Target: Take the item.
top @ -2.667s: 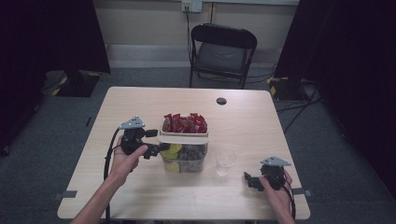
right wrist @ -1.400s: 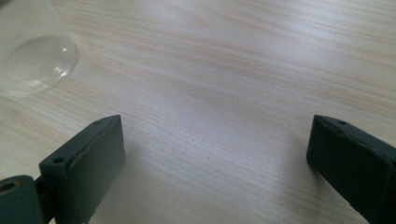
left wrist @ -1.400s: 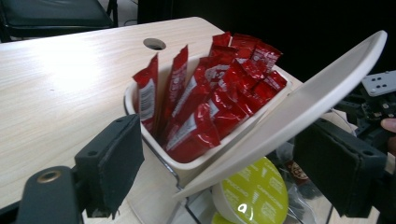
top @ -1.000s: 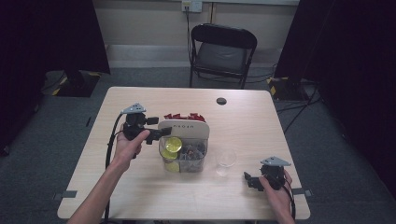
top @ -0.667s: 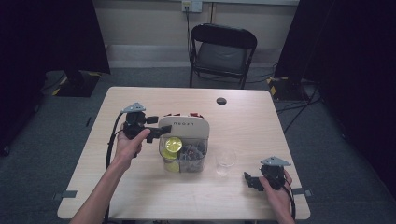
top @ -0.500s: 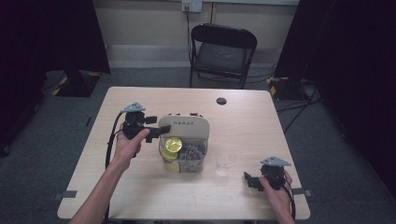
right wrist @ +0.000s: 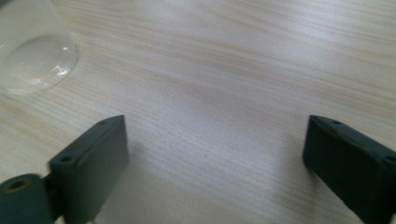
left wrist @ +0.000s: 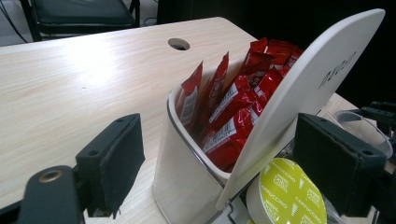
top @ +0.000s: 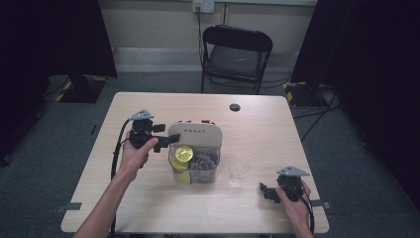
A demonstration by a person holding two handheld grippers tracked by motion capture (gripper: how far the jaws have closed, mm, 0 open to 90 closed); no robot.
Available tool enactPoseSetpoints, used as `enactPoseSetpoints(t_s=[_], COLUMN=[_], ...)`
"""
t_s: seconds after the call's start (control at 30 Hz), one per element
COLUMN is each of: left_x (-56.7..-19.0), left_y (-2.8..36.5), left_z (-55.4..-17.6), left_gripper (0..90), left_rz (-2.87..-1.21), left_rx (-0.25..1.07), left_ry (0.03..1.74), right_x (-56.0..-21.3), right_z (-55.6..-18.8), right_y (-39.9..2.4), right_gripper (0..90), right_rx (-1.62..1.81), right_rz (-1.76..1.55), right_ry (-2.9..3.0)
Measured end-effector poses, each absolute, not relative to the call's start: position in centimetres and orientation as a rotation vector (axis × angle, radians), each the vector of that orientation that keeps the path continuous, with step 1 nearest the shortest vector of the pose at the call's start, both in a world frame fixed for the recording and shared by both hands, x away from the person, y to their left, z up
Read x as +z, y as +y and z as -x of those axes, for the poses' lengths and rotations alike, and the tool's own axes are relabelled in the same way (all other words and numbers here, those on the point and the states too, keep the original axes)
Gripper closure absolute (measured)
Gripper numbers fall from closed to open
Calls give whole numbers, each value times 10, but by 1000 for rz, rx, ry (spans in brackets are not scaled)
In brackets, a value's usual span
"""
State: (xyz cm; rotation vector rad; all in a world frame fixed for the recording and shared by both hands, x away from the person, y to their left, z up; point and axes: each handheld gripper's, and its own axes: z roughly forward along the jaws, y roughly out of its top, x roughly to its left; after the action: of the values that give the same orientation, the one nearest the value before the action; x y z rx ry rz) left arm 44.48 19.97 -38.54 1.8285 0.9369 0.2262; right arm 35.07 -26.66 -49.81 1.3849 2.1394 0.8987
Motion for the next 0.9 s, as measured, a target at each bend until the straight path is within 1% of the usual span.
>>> enactPoseSetpoints(t_s=[0.03, 0.1, 0.17, 0.47, 0.57, 0.9], left_x=[-386, -388, -389, -389, -388, -389], left_y=[199, 199, 199, 199, 198, 198], left_z=[-445, -445, -446, -446, -445, -446], left_gripper=[163, 163, 162, 160, 161, 159], left_rz=[-1826, -1826, -1839, -1840, -1839, -1840], left_rx=[220, 211, 211, 210, 218, 205], left_ry=[938, 936, 931, 940, 949, 947], right_x=[-497, -494, -491, -473, -467, -443], right_z=[-351, -351, -351, -346, -343, -338], right_y=[-267, -267, -267, -263, -263, -259], right_gripper=[184, 167, 185, 196, 220, 242], right_rx=[896, 910, 925, 995, 1031, 1172], right_rz=[-1388, -1388, -1381, -1339, -1321, -1249], right_ry=[2133, 2124, 2123, 2135, 2126, 2105])
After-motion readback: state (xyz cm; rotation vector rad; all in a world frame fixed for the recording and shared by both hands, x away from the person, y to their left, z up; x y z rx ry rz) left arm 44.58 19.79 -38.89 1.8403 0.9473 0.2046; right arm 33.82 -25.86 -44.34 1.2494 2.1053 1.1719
